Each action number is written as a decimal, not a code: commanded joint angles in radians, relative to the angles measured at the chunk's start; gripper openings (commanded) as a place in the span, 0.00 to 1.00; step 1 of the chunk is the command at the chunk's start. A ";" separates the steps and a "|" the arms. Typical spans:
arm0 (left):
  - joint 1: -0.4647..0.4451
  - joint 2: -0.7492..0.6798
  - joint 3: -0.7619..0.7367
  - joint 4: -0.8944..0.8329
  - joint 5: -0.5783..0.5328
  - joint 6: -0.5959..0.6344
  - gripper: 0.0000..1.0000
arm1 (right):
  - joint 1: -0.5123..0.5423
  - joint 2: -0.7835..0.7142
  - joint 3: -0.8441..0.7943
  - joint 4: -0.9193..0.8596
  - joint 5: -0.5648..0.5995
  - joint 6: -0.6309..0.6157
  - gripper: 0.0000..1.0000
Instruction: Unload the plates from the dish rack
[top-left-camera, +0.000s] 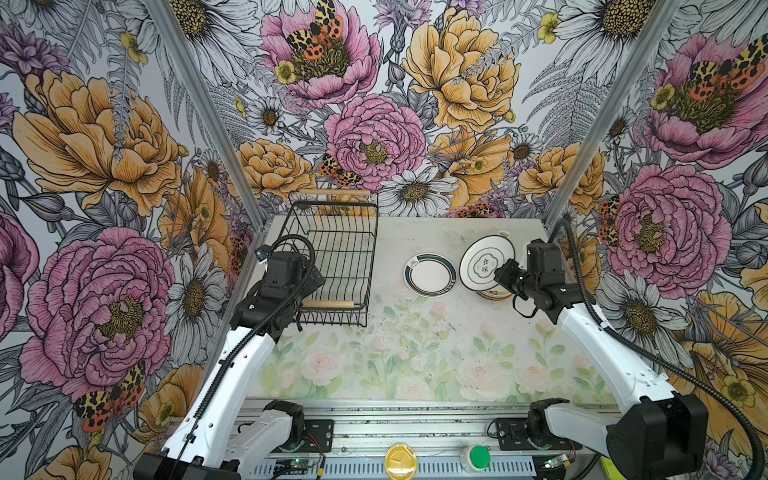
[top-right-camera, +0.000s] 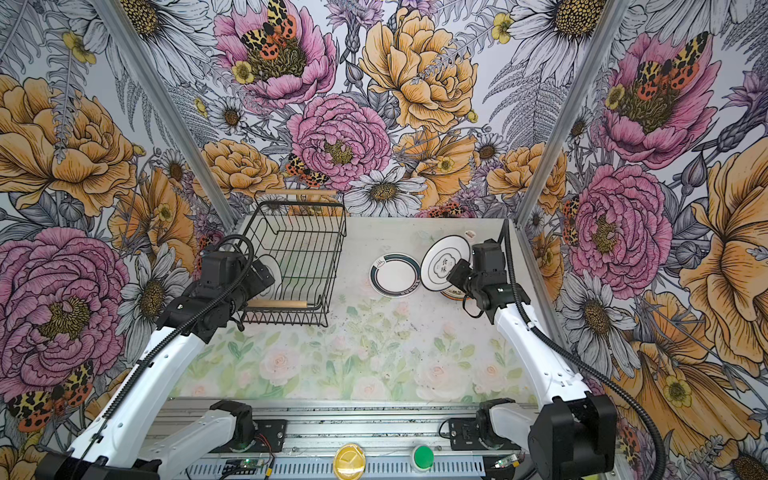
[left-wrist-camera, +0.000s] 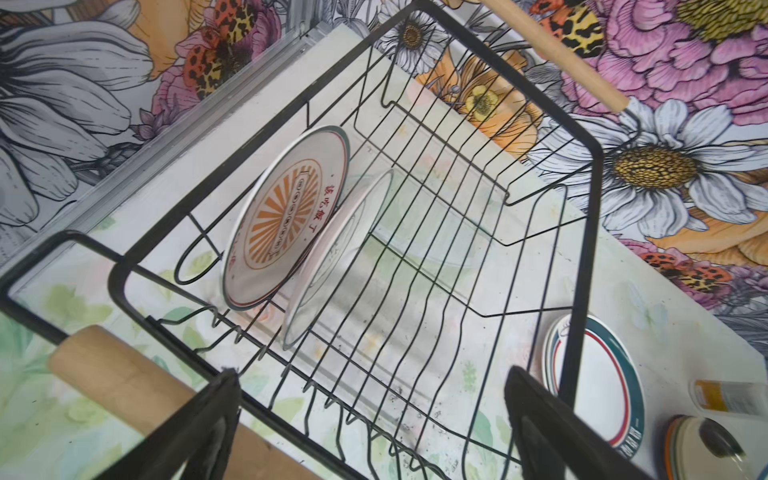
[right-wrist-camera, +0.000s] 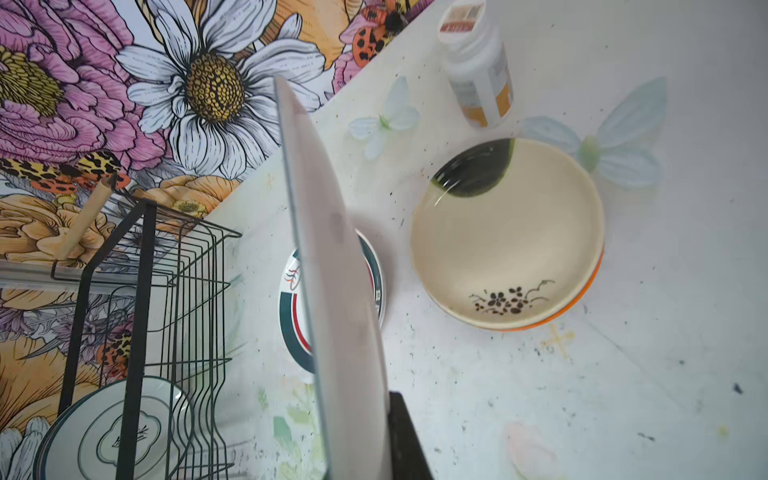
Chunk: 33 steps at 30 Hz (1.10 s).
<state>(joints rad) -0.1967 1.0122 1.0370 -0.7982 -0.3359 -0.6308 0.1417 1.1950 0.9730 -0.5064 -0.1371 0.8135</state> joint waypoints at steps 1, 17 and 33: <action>0.016 -0.004 -0.011 -0.021 -0.005 0.042 0.99 | 0.038 0.042 0.009 0.056 -0.038 0.106 0.00; 0.135 -0.031 -0.018 -0.012 0.101 0.063 0.99 | 0.099 0.327 -0.020 0.378 -0.135 0.305 0.00; 0.137 -0.017 -0.049 0.053 0.178 0.068 0.99 | 0.142 0.575 0.083 0.503 -0.197 0.379 0.00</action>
<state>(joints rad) -0.0677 0.9867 1.0000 -0.7773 -0.1913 -0.5831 0.2710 1.7500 1.0122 -0.0734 -0.3145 1.1675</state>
